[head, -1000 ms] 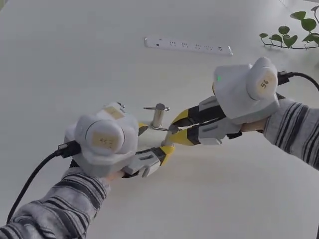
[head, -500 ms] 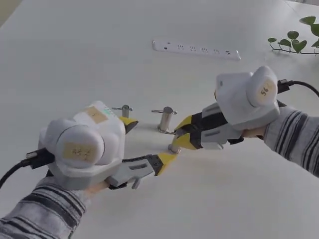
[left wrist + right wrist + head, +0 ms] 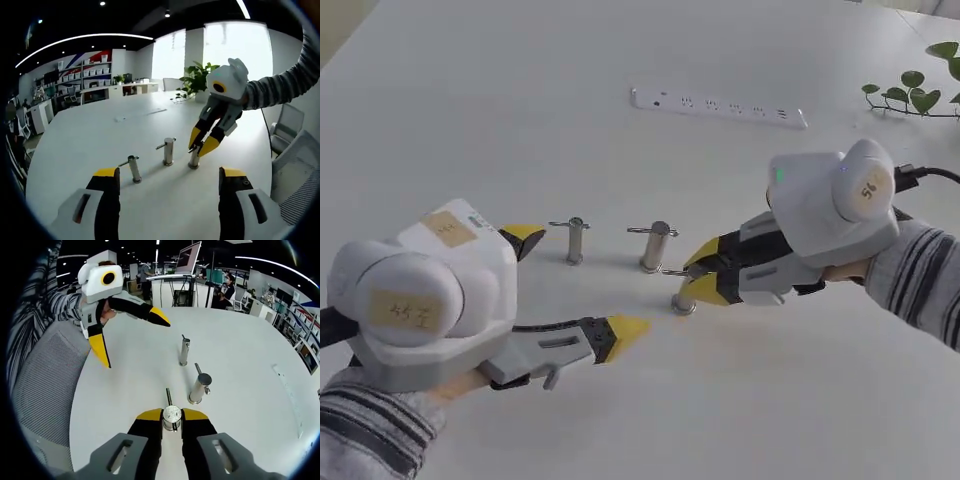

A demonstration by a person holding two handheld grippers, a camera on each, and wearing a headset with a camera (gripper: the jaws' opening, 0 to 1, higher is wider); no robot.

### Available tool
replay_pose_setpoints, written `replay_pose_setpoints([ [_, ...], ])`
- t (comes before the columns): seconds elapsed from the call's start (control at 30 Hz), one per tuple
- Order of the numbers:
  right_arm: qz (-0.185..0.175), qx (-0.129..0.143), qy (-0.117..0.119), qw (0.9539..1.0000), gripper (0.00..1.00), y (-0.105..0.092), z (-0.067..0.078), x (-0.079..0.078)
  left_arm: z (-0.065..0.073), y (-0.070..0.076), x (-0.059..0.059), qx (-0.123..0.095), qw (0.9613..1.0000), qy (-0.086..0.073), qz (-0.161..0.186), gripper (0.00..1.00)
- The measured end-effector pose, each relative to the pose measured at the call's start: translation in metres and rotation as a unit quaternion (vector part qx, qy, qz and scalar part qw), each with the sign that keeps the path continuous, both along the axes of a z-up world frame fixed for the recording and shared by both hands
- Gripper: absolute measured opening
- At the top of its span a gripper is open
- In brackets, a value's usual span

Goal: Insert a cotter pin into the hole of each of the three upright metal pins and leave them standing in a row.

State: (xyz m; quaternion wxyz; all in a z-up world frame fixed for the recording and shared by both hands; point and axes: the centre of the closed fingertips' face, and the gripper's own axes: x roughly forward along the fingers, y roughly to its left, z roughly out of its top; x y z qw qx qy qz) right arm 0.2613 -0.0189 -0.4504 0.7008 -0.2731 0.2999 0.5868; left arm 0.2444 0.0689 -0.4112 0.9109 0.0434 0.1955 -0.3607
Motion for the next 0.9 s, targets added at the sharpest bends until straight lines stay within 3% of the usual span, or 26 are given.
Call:
replay_pose_setpoints([
  [0.4,-0.004,-0.014,-0.010,0.9998,0.08,-0.022,0.005,0.018,0.004,0.006,0.004,-0.001,0.9999,-0.008,0.009,0.91],
  [0.9,-0.010,-0.029,-0.012,0.9994,0.08,-0.038,0.002,0.036,0.002,0.012,0.010,-0.013,0.9995,0.001,0.028,0.99],
])
